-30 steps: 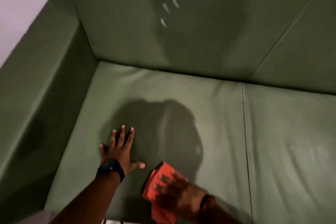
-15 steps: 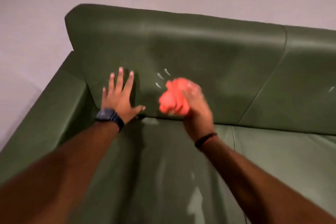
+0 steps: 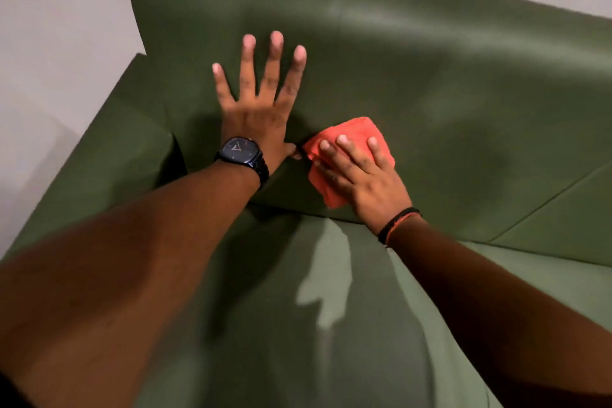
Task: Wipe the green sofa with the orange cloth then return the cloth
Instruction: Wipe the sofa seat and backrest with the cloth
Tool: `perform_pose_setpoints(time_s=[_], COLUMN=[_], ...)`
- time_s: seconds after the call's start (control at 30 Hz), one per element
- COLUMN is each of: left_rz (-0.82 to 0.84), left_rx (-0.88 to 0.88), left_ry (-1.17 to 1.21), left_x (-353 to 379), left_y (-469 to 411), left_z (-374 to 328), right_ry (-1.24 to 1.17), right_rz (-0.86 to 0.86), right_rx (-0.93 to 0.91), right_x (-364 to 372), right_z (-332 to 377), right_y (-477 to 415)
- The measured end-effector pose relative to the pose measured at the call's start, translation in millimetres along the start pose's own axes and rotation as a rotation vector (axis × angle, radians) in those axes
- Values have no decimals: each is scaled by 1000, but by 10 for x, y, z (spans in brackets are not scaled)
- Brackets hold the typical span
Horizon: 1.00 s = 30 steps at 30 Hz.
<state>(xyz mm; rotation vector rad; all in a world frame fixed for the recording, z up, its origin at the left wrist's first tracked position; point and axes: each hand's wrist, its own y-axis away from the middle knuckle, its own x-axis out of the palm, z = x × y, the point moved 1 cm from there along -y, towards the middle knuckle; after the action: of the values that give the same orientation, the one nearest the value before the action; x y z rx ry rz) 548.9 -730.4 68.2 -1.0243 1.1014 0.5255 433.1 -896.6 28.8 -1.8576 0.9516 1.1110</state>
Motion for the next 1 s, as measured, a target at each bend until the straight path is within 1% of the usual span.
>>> perform_pose_setpoints(time_s=[0.03,0.13,0.17,0.2,0.23,0.3,0.37,0.4,0.53,0.6,0.7,0.8,0.9,1.0], left_rz=[-8,-9,-8,-6,-5,-4,2,7,26,25,38,50,63,66], left_rx=[10,5,0,-1,0,0,-5,-8,-17,-15,-9,-16,-16,-19], left_ry=[3,18,15,11,8,1,-7,-7,4,9,17,31,35,47], left_x=[3,-4,-9,-15,-20,-33,-56,-58,-82,-79,-95,-103,-108,-91], left_y=[3,2,2,0,-3,-8,-7,-5,-6,-14,-14,-1,-3,2], left_z=[11,-1,-9,-15,-15,-18,-30,-36,-63,-52,-52,-60,-69,-60], right_ry=[32,34,37,31,33,58,87,95,86,74,106,121,144,118], right_rz=[-8,-130,-168,-168,-139,-57,-33,-37,-76,-32,59,82,42,79], right_rx=[8,121,143,133,86,-66,-164,-167,-39,-91,-277,-395,-361,-327], right_x=[14,10,9,18,18,-20,-93,-139,-275,-285,-331,-394,-424,-386], right_z=[-19,-84,-80,-68,-54,-90,-208,-262,-302,-280,-344,-466,-532,-462], right_y=[-18,-91,-117,-124,-112,-68,-67,-90,-171,-142,-117,-146,-180,-142])
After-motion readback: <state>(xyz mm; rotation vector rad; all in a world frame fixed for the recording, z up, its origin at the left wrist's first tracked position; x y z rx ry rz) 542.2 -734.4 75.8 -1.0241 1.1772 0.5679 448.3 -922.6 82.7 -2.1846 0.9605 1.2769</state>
